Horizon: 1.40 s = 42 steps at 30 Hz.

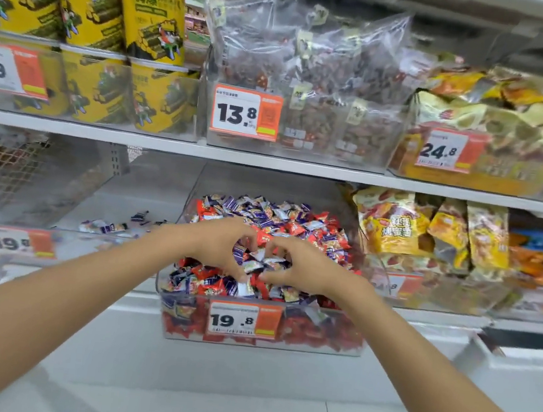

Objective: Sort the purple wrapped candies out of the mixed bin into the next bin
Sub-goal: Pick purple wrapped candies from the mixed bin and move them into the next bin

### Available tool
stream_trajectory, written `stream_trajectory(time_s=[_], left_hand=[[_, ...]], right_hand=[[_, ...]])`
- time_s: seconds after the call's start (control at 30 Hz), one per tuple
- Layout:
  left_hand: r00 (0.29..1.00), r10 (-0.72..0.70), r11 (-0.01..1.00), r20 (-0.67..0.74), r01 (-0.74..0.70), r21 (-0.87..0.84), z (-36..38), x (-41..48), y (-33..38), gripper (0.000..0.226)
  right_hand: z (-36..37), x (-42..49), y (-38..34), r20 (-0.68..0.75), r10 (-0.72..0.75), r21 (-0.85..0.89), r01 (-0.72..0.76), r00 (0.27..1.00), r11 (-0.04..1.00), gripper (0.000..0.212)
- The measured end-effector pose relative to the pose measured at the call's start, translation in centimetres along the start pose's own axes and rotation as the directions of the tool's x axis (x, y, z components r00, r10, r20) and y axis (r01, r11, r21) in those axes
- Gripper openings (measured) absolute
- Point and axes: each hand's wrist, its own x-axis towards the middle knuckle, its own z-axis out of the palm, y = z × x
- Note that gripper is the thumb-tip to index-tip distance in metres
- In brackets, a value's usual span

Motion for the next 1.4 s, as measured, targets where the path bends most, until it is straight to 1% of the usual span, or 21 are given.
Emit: stream_trajectory(time_s=[0.07,0.13,0.2,0.27,0.33,0.4,0.43,0.53,0.63,0.73,0.8,0.87,0.93,0.97,1.0,1.03,1.2,1.23,1.3,1.33,1.4], left_hand=[[0.999,0.040,0.992,-0.016,-0.042,-0.123,0.0,0.0,0.0,0.031],[0.994,0.069,0.993,-0.088,-0.077,-0.092,0.1,0.1,0.0,0.014],[0.985,0.082,0.993,-0.151,-0.093,-0.070,0.3,0.4,-0.2,0.013],[0.976,0.061,0.992,-0.209,-0.083,-0.094,0.3,0.6,-0.7,0.015],[0.962,0.030,0.982,-0.271,-0.079,-0.170,0.0,0.7,-1.0,0.012],[0.950,-0.001,0.960,-0.313,-0.087,-0.267,-0.2,0.6,-1.0,0.010],[0.949,-0.023,0.944,-0.314,-0.083,-0.320,-0.3,0.5,-1.0,0.010],[0.959,-0.071,0.909,-0.275,-0.052,-0.414,-0.5,0.6,-0.9,0.010],[0.974,-0.046,0.911,-0.221,-0.050,-0.409,-0.7,0.8,-0.5,0.012],[0.986,-0.041,0.909,-0.164,-0.032,-0.416,-0.5,0.9,0.4,0.010],[0.983,-0.076,0.897,-0.166,-0.006,-0.443,-0.5,1.0,0.8,0.007],[0.980,-0.090,0.874,-0.180,-0.009,-0.485,-0.6,1.0,1.2,0.011],[0.980,-0.075,0.837,-0.187,-0.040,-0.546,-0.8,1.0,1.8,0.026],[0.980,-0.071,0.813,-0.184,-0.049,-0.579,-0.9,1.0,2.1,0.032],[0.982,-0.076,0.783,-0.172,-0.048,-0.620,-0.9,0.9,2.6,0.034],[0.985,-0.090,0.742,-0.147,-0.032,-0.669,-0.9,1.0,2.9,0.032],[0.988,-0.148,0.485,0.034,0.102,-0.869,-0.9,1.4,3.7,0.023],[0.987,-0.145,0.424,0.066,0.122,-0.897,-0.9,1.3,3.8,0.025],[0.986,-0.141,0.311,0.083,0.124,-0.942,-0.9,1.2,4.1,0.030],[0.986,-0.154,0.307,0.056,0.101,-0.946,-0.9,1.2,4.3,0.029],[0.977,-0.210,0.393,-0.033,0.054,-0.918,-0.8,1.3,4.4,0.027]], right_hand=[[-1.2,0.0,0.6,-0.002,0.018,-0.013,-0.018,1.000,1.000,0.023],[-1.9,-0.1,1.6,-0.041,0.032,0.035,-0.030,0.999,0.999,0.018],[-2.4,-0.5,2.4,-0.088,0.045,0.121,-0.035,0.995,0.992,0.015],[-3.2,-1.1,2.6,-0.121,0.076,0.195,-0.051,0.990,0.980,0.028],[-4.2,-1.5,2.5,-0.133,0.121,0.332,-0.071,0.984,0.941,0.034],[-5.0,-1.8,2.4,-0.141,0.159,0.435,-0.083,0.977,0.896,0.028],[-5.2,-2.0,2.4,-0.149,0.171,0.452,-0.086,0.974,0.888,0.027],[-5.9,-2.3,2.8,-0.190,0.206,0.417,-0.111,0.960,0.902,0.026],[-6.7,-2.5,3.4,-0.221,0.227,0.328,-0.147,0.949,0.933,0.023],[-7.1,-2.8,3.8,-0.229,0.262,0.307,-0.186,0.937,0.933,0.013],[-7.2,-3.0,4.0,-0.193,0.273,0.279,-0.214,0.942,0.936,0.011],[-6.9,-3.3,4.5,-0.073,0.269,0.199,-0.251,0.960,0.947,0.021],[-6.0,-3.4,5.2,0.089,0.282,0.029,-0.285,0.955,0.958,0.046],[-5.4,-3.4,5.5,0.138,0.289,-0.030,-0.288,0.947,0.957,0.055],[-4.8,-3.5,5.5,0.150,0.284,-0.048,-0.280,0.947,0.959,0.058],[-4.4,-3.5,5.4,0.136,0.265,-0.029,-0.263,0.955,0.964,0.055],[-4.0,-3.5,6.0,-0.023,0.198,0.086,-0.195,0.980,0.977,0.024],[-4.3,-3.6,6.1,-0.068,0.190,0.131,-0.180,0.979,0.975,0.017],[-4.7,-3.5,6.2,-0.144,0.206,0.197,-0.176,0.968,0.964,0.013],[-4.8,-3.5,6.2,-0.171,0.215,0.218,-0.176,0.962,0.960,0.013],[-4.9,-3.6,6.1,-0.200,0.210,0.221,-0.165,0.957,0.961,0.018]])
